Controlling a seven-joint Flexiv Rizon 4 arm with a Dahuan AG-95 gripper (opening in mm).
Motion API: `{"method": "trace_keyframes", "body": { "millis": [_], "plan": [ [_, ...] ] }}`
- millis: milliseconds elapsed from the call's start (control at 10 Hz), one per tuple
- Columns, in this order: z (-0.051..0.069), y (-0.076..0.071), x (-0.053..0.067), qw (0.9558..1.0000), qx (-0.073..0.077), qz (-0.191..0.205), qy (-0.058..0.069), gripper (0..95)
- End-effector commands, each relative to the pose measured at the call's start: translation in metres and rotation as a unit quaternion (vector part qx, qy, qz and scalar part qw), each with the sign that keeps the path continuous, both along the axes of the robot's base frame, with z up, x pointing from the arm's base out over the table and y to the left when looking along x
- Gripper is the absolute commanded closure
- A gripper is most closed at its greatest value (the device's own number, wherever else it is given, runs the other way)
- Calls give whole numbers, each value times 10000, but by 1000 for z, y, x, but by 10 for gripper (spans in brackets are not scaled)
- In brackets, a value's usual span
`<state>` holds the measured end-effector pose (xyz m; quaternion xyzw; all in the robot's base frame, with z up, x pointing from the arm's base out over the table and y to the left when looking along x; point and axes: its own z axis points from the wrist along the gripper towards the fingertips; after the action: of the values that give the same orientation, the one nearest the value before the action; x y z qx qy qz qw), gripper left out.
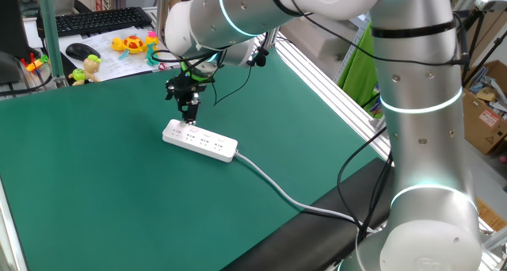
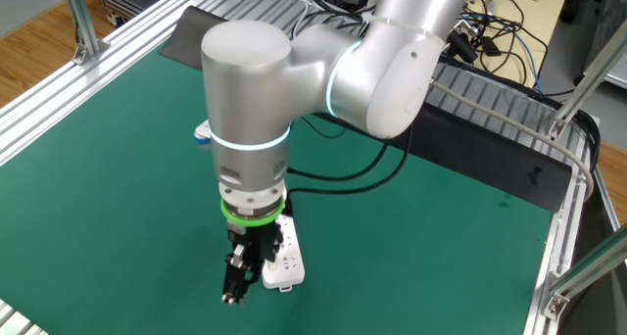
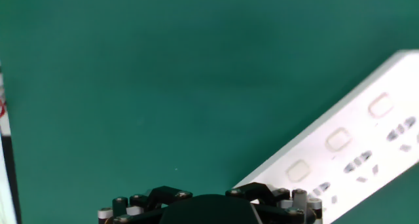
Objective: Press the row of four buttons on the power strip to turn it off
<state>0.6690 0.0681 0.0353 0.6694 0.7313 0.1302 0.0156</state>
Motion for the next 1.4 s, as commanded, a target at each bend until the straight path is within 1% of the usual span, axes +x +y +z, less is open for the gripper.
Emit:
{"method": "trace_keyframes", "body": {
  "millis": [100, 200, 300, 400, 500, 600, 700, 800, 900, 1000, 1100, 1200, 1300, 1400],
  "plan": [
    [11, -3, -4, 9933, -310, 1114, -72, 0],
    [14, -2, -6, 9857, -485, 1611, -56, 0],
    [18, -1, -8, 9786, -587, 1970, -32, 0],
    [25, 0, -13, 9646, -728, 2535, -4, 0],
    [33, 1, -19, 9468, -822, 3110, 28, 0],
    [37, 1, -22, 9337, -960, 3449, 110, 190],
    [48, 0, -30, 9062, -1276, 4025, 220, 190],
    [55, -3, -35, 8894, -1370, 4357, 205, 190],
    [61, -7, -39, 8647, -1592, 4754, 307, 190],
    [66, -12, -42, 8348, -1819, 5178, 432, 190],
    [71, -14, -45, 8227, -1954, 5319, 456, 190],
    [79, -19, -52, 8037, -2036, 5571, 488, 190],
    [84, -24, -57, 7940, -2024, 5712, 491, 190],
    [88, -28, -60, 7865, -1992, 5828, 457, 0]
  ]
}}
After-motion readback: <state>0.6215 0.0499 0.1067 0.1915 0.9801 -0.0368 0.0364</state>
